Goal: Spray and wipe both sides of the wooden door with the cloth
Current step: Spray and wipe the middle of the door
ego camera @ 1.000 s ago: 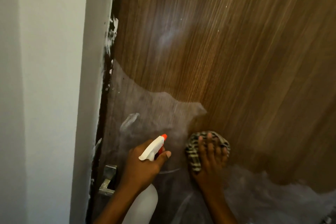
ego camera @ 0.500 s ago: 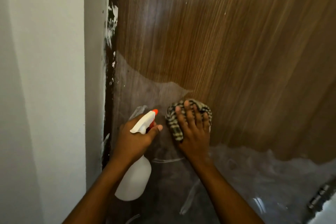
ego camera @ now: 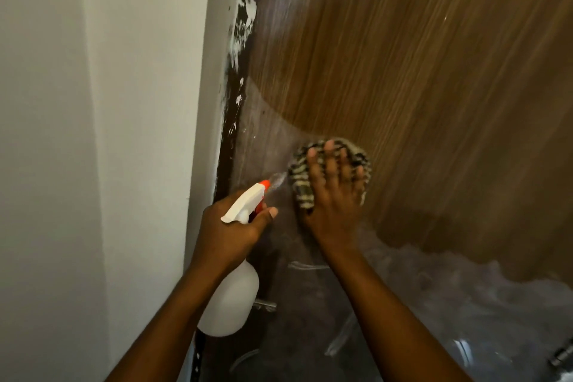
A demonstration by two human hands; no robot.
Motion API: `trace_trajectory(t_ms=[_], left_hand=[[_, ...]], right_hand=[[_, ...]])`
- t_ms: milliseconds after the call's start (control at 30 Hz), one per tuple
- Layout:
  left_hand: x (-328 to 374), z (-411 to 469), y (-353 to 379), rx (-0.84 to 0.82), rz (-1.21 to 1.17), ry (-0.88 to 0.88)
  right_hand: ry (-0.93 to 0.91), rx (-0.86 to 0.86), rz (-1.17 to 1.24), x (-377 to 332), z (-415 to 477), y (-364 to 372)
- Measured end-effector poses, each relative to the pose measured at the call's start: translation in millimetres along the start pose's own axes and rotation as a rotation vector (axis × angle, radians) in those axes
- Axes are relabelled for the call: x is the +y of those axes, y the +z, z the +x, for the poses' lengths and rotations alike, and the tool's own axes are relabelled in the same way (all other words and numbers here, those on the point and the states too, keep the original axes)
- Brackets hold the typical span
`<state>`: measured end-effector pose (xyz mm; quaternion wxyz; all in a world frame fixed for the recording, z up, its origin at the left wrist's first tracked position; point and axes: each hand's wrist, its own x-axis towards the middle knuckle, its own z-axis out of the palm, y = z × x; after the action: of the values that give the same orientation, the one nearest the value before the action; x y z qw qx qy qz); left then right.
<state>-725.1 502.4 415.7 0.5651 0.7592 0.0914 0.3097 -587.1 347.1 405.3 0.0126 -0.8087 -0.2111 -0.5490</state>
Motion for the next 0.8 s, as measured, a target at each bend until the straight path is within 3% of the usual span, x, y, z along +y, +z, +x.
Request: trace_trajectory(t_ms=[100, 167, 267, 367, 500, 667, 733, 800], left_hand=[[0, -4, -4, -0.005, 0.008, -0.003], [1, -7, -8, -0.016, 0.006, 0.003], [-2, -5, -21, -0.004, 0.013, 0.000], [-4, 0, -33, 0.027, 0.032, 0.001], [0, 4, -45, 0.079, 0.057, 0.034], [3, -2, -52, 0.074, 0.047, 0.073], [1, -5, -57, 0.055, 0.026, 0.092], [-2, -8, -62, 0.042, 0.019, 0.104]], right_hand=[[-0.179, -0.070, -0.009, 17, -41, 4], [-0.184, -0.080, -0.032, 36, -60, 2], [0.083, -0.029, -0.053, 36, -50, 0], [0.379, 0.030, -0.012, -8, 6, -4], [0.128, 0.000, 0.007, -54, 49, -3], [-0.291, -0.086, 0.003, -43, 3, 11], [-0.334, -0.091, -0.017, -23, -12, 9], [-0.258, -0.056, -0.026, -14, -4, 1]])
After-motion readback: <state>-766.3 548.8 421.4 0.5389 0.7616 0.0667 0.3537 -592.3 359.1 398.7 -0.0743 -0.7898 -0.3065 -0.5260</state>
